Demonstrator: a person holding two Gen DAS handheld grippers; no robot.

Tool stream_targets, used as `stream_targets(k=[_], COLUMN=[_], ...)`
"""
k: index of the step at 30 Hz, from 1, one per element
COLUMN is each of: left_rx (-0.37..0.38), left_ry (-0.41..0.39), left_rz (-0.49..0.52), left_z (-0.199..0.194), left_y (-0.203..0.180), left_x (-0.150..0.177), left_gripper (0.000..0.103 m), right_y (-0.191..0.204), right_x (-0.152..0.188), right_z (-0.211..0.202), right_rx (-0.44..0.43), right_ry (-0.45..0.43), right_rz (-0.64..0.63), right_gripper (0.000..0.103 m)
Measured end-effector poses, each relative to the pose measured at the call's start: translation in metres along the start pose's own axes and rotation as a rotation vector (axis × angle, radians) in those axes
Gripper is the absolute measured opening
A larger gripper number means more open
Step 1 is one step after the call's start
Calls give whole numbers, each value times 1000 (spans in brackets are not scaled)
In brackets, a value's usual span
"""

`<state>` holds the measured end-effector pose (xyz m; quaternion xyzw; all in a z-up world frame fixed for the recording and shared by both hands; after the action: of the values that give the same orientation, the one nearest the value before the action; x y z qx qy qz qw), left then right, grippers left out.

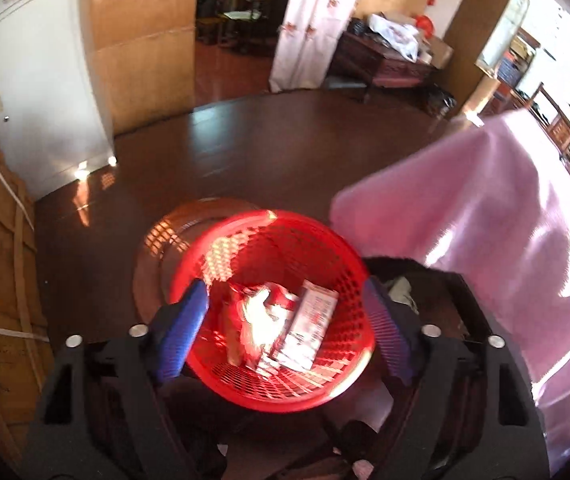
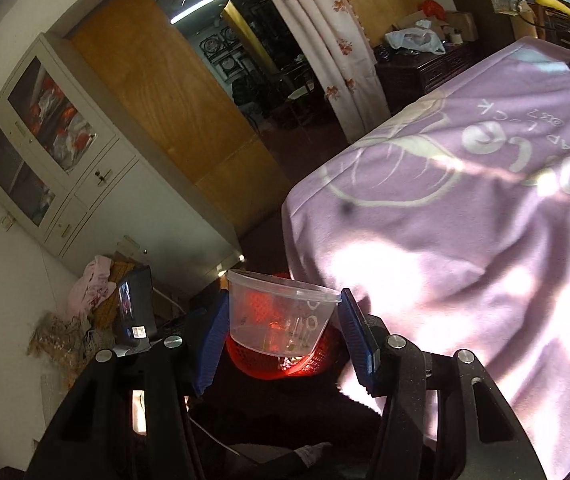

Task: Collect trash
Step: 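Carry both items to the red wastebasket and open both tools over it, then move both tools back from the wastebasket toward the table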

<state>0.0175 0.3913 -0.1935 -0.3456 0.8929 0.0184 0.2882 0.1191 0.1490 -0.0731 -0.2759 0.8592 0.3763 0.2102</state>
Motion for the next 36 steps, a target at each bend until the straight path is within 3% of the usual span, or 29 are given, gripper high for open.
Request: stream_targets(k=[7, 12, 14, 25, 36], left_rx=[-129, -136, -142, -92, 18], left_ry=[-73, -86, -91, -105, -153], left_rz=[-50, -115, -119, -37, 182], left_z=[-9, -15, -17, -32, -68], left_y=[38, 66, 70, 33, -78], left_x=[-17, -23, -24, -25, -16], left_gripper=[89, 90, 91, 92, 93], right_y=[42, 66, 66, 25, -44], right_x=[6, 6, 6, 1, -3], right_z=[82, 141, 145, 81, -25], right_rx=[-57, -105, -101, -46, 28], right_ry=[168, 258, 263, 110, -95], right_rz=[-59, -104, -91, -23, 72], right_gripper=[54, 61, 62, 69, 74])
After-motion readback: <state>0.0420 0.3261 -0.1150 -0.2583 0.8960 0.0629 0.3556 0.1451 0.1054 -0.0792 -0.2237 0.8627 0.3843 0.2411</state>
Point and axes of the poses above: each gripper's, at about its wrist camera, not at the fingertips, and z roughly the way its jaws point, y to its left, x to its underside, the point moved 5 cm from there along z, roughly the way its jaws point, and after that the axes turned 2 degrees about -x, right-handed, at the moved point
